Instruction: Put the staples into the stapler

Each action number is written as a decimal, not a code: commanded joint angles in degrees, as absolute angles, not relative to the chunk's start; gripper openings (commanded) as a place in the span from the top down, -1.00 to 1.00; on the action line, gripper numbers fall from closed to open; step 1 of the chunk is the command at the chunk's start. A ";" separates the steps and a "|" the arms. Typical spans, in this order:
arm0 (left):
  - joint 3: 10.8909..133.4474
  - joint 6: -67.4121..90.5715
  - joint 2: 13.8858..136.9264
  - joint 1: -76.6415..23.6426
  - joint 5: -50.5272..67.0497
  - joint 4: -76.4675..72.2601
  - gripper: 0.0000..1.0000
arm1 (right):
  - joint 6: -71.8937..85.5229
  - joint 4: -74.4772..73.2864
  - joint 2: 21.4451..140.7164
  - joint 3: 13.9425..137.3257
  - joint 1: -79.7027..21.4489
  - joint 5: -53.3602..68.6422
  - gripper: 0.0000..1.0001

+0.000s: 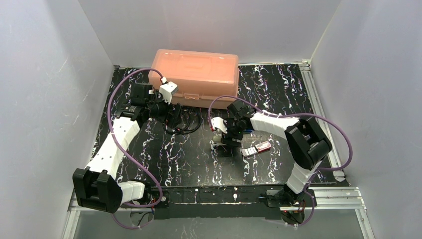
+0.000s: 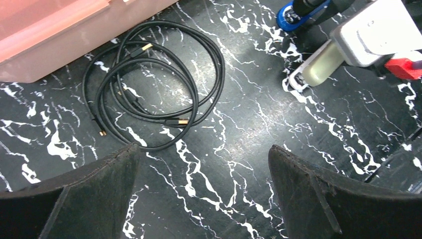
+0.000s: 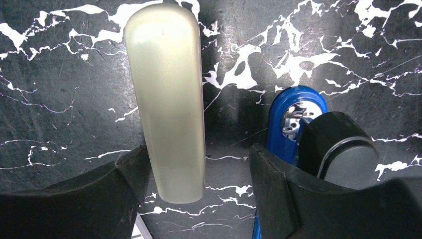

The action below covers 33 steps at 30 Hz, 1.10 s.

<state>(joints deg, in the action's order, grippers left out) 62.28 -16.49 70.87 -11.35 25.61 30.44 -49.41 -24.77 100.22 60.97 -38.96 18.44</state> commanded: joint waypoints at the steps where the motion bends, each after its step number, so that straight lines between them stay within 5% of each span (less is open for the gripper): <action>1: 62.93 -16.83 68.37 -11.34 21.25 30.11 -0.97 | -46.72 -26.92 96.03 62.29 -38.49 18.63 -0.67; 5: 63.78 -16.23 68.29 -11.34 17.56 28.86 -0.97 | -40.44 -29.12 94.03 65.29 -36.56 19.98 -0.97; 33: 57.69 -0.46 65.12 -6.15 12.22 6.75 -0.97 | -16.09 -18.81 75.83 70.66 -26.38 -0.58 -0.97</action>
<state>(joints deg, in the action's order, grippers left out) 59.99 -4.62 67.79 -7.05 12.97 12.40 -21.87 -22.70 77.23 68.36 -27.31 2.24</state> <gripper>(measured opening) 0.984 0.985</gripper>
